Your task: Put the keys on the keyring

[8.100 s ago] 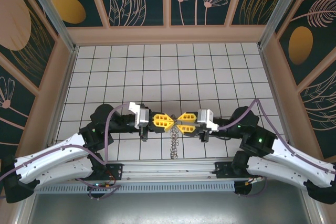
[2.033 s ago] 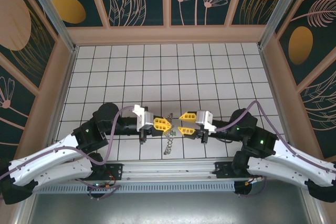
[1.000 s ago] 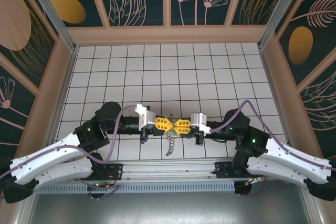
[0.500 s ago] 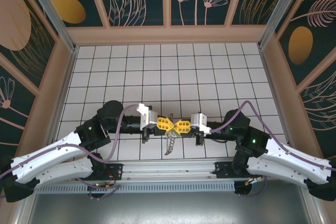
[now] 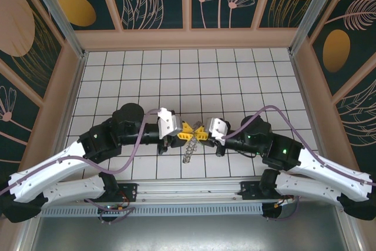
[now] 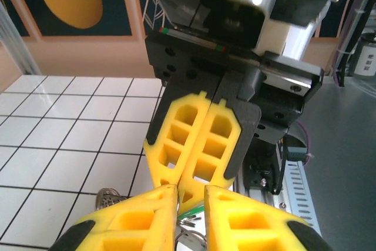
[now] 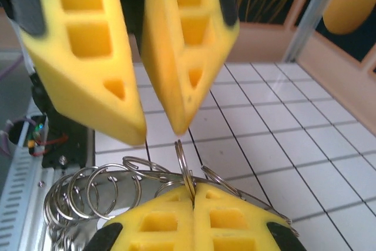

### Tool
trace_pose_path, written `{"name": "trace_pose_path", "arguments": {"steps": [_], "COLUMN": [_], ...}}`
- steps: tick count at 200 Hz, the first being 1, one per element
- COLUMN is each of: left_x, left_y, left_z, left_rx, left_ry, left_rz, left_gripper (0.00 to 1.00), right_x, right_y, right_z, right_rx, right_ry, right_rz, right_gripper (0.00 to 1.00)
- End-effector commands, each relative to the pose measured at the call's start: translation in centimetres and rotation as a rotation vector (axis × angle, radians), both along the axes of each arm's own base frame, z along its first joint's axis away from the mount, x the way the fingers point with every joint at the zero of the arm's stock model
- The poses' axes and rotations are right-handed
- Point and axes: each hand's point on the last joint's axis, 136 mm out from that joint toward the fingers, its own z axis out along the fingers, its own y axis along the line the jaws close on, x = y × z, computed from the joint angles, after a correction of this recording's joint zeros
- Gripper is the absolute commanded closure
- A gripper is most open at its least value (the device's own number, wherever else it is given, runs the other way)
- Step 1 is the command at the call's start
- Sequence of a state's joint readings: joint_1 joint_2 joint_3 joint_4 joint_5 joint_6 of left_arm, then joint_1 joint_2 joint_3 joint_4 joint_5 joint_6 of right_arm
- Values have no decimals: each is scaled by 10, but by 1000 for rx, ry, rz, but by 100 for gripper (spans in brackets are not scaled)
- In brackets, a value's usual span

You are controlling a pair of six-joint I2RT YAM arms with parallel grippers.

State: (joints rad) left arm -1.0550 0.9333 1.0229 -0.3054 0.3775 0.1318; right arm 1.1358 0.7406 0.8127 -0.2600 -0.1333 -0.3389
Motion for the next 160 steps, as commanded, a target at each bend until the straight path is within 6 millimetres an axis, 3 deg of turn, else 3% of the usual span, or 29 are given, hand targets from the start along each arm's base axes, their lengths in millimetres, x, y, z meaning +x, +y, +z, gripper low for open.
{"name": "trace_pose_path", "arguments": {"steps": [1, 160], "left_x": [5, 9], "left_y": [3, -7], "left_z": [-12, -45], "left_rx": [92, 200], "left_ry": [0, 19], "left_rz": [28, -1], "left_gripper": [79, 74], "right_x": [6, -5], "right_y": [-7, 4], "right_z": [13, 4], "right_rx": [-4, -31], "right_ry": [-33, -12], "right_rz": [-42, 26], "right_gripper": [100, 100]}}
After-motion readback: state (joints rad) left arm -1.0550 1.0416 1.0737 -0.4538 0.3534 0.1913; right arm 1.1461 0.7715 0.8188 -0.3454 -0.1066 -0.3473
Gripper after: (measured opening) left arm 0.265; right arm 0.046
